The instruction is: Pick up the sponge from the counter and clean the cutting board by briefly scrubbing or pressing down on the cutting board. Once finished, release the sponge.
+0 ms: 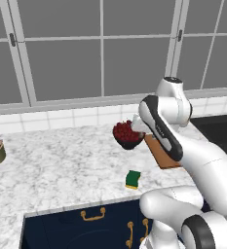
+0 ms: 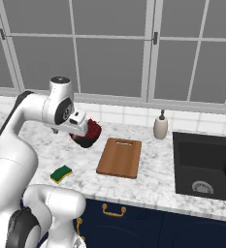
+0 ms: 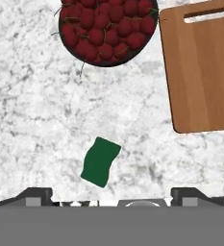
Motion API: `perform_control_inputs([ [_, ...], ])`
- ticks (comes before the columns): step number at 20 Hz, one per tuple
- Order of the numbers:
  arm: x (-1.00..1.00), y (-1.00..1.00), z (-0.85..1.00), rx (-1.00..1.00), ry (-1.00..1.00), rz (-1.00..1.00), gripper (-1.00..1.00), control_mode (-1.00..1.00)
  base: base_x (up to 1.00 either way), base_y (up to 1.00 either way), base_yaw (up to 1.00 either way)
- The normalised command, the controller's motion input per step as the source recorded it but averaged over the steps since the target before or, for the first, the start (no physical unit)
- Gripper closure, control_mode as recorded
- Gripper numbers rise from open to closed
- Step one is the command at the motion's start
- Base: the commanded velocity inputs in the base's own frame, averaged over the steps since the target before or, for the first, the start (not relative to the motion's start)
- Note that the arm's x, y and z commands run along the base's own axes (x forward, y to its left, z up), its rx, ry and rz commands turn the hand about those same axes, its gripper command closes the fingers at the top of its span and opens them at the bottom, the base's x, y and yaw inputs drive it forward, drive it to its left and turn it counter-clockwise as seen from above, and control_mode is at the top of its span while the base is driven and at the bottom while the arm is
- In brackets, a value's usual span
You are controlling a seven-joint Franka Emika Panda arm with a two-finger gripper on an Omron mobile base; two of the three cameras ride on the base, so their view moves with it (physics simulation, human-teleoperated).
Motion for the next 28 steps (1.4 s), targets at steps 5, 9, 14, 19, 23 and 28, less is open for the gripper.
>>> perform_control_inputs([
  [5, 0.0, 0.29, -0.52, 0.0, 0.01, -0.16, -1.0, -1.0, 0.0, 0.0, 0.0],
  [9, 0.0, 0.24, -0.56, 0.0, 0.08, -0.15, -1.0, -1.0, 0.0, 0.0, 0.0],
  [14, 0.0, 0.12, -0.46, 0.0, 0.09, -0.11, -1.0, -1.0, 0.0, 0.0, 0.0],
  [19, 0.01, 0.01, -0.34, 0.0, 0.06, -0.06, -1.0, -1.0, 0.0, 0.0, 0.0],
  [23, 0.03, 0.06, -0.24, 0.0, 0.01, -0.02, -1.0, -1.0, 0.0, 0.0, 0.0],
  [28, 0.0, 0.08, -0.25, 0.0, 0.0, 0.0, -1.0, -1.0, 0.0, 0.0, 0.0],
])
